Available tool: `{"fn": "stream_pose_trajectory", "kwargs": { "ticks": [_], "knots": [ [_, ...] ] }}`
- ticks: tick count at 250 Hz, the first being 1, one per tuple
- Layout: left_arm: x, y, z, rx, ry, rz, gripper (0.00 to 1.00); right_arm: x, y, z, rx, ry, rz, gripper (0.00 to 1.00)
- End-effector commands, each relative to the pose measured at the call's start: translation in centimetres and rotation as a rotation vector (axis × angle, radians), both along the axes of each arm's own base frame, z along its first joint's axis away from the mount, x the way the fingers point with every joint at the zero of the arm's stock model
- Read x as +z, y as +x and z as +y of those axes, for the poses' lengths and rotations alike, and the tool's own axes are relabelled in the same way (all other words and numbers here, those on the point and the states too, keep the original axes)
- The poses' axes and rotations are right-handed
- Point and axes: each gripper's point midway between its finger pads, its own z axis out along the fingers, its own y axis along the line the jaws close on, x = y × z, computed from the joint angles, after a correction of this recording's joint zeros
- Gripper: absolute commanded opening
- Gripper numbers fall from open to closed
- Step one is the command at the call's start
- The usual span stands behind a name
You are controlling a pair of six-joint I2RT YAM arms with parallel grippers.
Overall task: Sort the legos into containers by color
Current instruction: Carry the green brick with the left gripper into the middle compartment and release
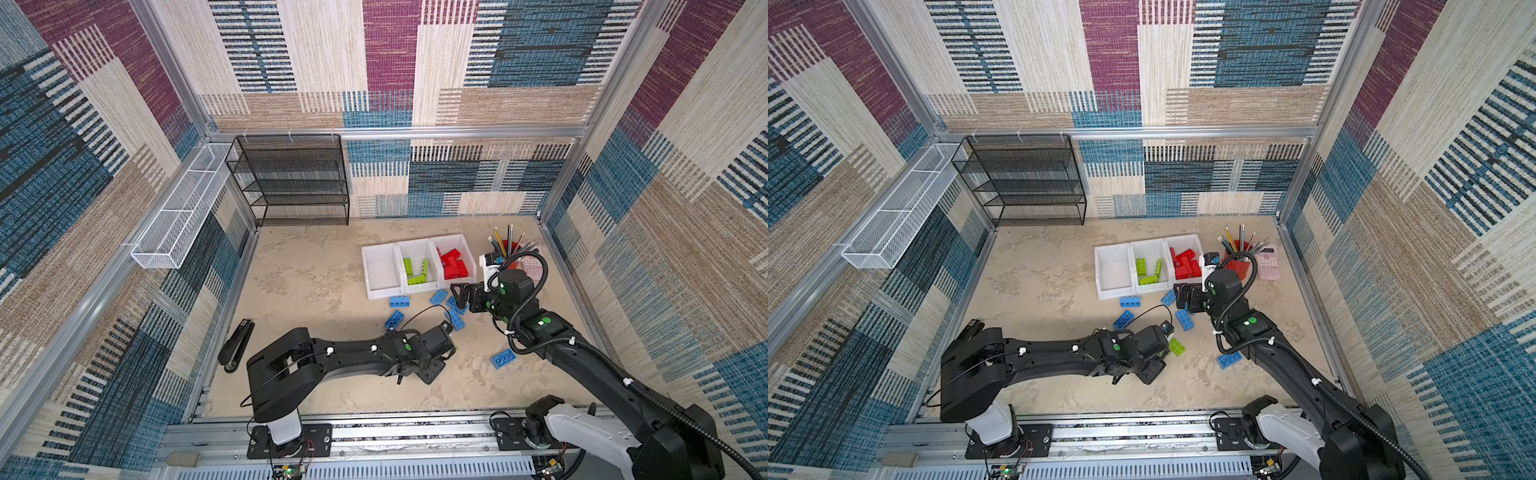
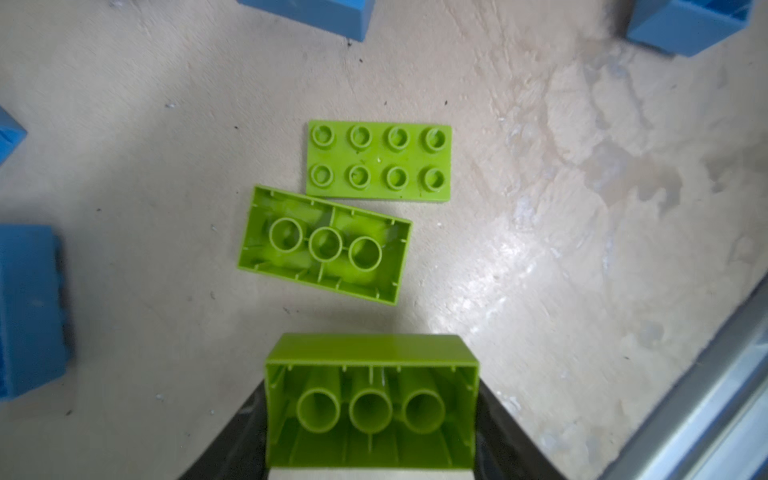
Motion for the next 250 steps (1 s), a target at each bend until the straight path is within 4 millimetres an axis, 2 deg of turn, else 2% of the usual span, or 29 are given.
{"fn": "stream_pose_trajectory", "kwargs": {
  "ticks": [1,25,53,87,121,196,250],
  "knots": [
    [1.9,0.5,0.8,0.022,-0.005,-0.033,0.46,0.6,0.0,0.3,0.011,0.024,-0.018,0.99],
    [4.3,1.4,1.5,0.050,-0.044,-0.056,0.46,0.6,-0.2,0.6,0.026,0.038,-0.016,0.99],
    [7.2,2.9,2.4,0.087,-0.104,-0.079,0.46,-0.4,-0.8,0.9,0.041,0.065,0.003,0.99],
    [10.0,5.7,3.1,0.139,-0.170,-0.078,0.46,-2.3,-1.8,1.1,0.057,0.098,0.037,0.99],
    [11.9,9.2,3.2,0.176,-0.210,-0.066,0.45,-3.9,-2.5,1.5,0.076,0.124,0.066,0.99],
    [13.1,16.6,0.5,0.190,-0.189,-0.112,0.44,-5.7,-3.4,2.2,0.133,0.138,0.085,0.99],
    [11.9,22.1,-0.6,0.223,-0.175,-0.089,0.43,-6.7,-3.9,2.2,0.151,0.138,0.088,0.99]
  ]
}}
